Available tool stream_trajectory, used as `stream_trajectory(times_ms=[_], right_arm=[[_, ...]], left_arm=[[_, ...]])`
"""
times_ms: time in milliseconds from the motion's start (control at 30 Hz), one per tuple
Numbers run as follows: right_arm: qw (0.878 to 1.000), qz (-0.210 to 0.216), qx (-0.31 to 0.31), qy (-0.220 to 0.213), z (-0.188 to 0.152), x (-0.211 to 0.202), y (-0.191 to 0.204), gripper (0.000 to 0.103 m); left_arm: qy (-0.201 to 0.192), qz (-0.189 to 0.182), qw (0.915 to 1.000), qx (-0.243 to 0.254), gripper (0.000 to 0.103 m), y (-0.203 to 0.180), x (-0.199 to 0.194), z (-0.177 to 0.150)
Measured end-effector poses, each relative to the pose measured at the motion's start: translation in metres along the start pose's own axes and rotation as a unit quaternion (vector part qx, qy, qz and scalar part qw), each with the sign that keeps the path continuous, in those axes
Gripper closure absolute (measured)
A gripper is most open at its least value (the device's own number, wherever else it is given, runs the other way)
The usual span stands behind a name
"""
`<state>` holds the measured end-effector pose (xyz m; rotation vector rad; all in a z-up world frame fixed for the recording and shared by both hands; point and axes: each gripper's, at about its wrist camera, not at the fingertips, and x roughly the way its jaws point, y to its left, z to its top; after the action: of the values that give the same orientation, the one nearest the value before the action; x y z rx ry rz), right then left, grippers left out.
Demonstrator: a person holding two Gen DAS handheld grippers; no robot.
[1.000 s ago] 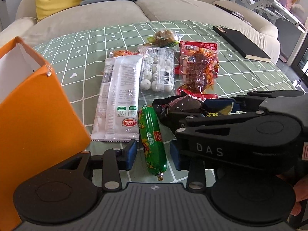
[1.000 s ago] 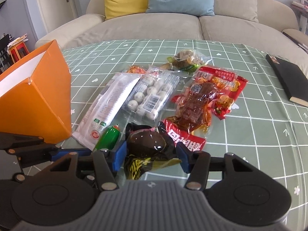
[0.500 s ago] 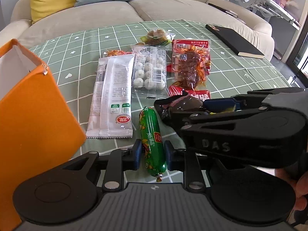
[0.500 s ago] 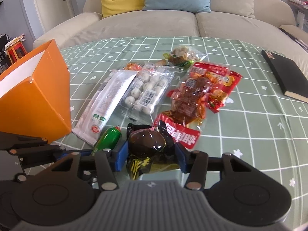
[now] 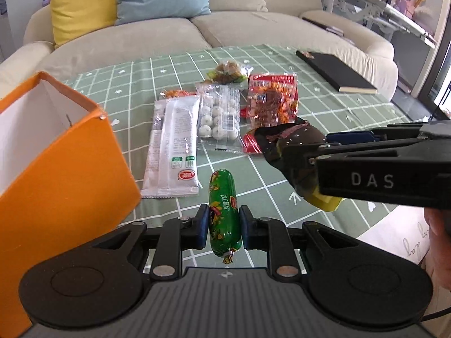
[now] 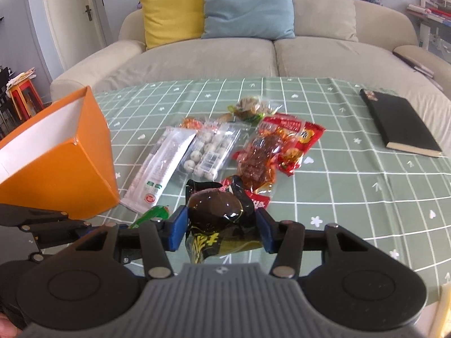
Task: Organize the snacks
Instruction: 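Carry the sausage and egg pack into the orange box and release both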
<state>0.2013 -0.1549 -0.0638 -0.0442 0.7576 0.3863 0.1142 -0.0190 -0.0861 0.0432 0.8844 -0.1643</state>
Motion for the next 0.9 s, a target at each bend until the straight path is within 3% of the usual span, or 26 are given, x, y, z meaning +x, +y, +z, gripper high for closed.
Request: stream_trajectory(times_ms=[300, 500, 700, 900], right_arm=[[0.999, 0.011, -0.013, -0.038, 0.012, -0.035, 0.015, 0.053], [0.996, 0.049, -0.038, -0.07, 0.036, -0.058, 0.041, 0.053], [0.988, 0.103, -0.083, -0.077, 0.065, -0.057, 0.088, 0.053], [0.975, 0.145, -0.158, -0.05, 0.088, -0.034, 0.149, 0.053]], left_arm=[[-0.073, 0.015, 0.9972, -0.008, 0.079, 0.008, -0.052, 0.013], [-0.118, 0.05, 0.9911, -0.039, 0.079, 0.036, -0.088, 0.028], [-0.128, 0.094, 0.9827, -0.095, 0.079, 0.087, -0.106, 0.037], [-0.11, 0.127, 0.9766, -0.134, 0.079, 0.143, -0.113, 0.036]])
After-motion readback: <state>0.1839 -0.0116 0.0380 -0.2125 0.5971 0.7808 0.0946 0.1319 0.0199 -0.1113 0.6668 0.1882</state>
